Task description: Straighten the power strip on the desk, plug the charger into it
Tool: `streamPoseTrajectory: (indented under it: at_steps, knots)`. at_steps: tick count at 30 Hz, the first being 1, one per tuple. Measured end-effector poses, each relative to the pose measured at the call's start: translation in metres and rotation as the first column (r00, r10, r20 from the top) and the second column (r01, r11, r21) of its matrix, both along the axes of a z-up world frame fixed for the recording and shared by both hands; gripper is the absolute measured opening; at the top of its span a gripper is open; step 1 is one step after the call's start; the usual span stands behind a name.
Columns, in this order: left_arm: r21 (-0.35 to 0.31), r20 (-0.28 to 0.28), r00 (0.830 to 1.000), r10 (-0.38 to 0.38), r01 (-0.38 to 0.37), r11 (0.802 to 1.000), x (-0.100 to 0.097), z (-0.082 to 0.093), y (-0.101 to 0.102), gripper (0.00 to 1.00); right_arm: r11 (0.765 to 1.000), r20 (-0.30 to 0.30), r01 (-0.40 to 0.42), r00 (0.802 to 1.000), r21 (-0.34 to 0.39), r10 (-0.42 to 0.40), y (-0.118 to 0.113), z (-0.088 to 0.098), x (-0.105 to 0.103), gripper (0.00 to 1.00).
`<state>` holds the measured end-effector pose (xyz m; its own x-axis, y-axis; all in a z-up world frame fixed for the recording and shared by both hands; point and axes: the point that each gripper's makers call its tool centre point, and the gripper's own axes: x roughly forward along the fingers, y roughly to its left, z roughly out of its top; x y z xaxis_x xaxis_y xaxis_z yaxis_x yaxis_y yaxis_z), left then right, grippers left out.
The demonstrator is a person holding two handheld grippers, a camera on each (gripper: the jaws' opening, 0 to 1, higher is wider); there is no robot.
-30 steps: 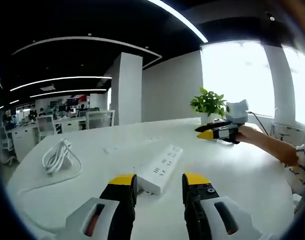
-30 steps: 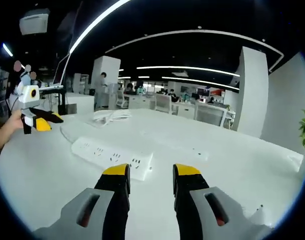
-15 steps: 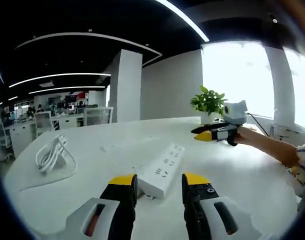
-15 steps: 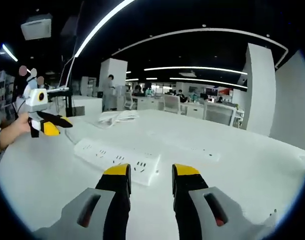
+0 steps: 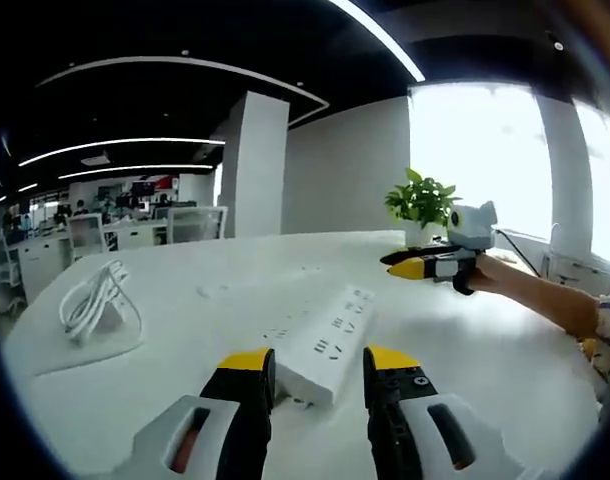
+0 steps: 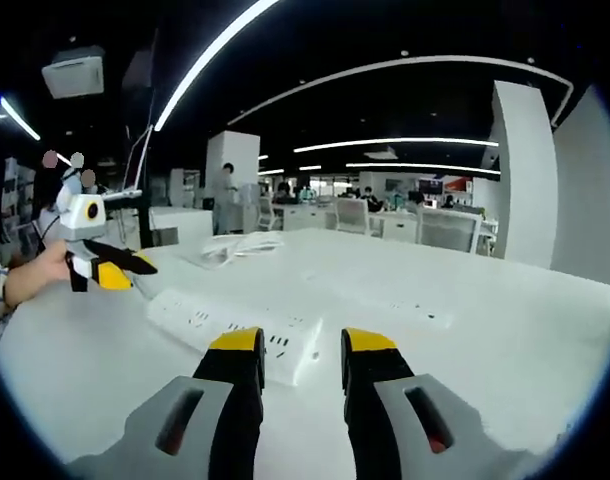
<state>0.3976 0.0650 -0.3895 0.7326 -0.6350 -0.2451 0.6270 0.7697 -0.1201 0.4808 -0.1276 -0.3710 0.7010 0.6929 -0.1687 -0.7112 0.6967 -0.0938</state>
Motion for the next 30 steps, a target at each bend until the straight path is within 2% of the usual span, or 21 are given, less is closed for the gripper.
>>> streamPoseTrajectory:
  at_steps: [7, 14, 18, 30]
  knots:
    - [-0.006, 0.010, 1.000, -0.010, 0.010, 1.000, 0.000, -0.001, 0.000, 0.36, 0.999, -0.016, -0.045, 0.999, 0.015, 0.046, 0.007, -0.008, 0.001, 0.30]
    - [0.006, 0.004, 1.000, -0.019, 0.019, 1.000, -0.003, -0.006, -0.001, 0.36, 0.997, -0.019, -0.071, 0.997, -0.034, 0.070, 0.016, -0.018, -0.004, 0.29]
    - [0.004, 0.001, 1.000, -0.021, 0.021, 1.000, -0.004, -0.008, 0.000, 0.35, 0.997, -0.025, -0.076, 0.997, -0.029, 0.076, 0.019, -0.018, -0.004, 0.29]
    - [0.003, -0.020, 1.000, -0.022, 0.022, 1.000, -0.003, -0.016, -0.002, 0.34, 0.997, -0.075, -0.072, 0.995, -0.036, 0.070, 0.022, -0.037, -0.003, 0.30]
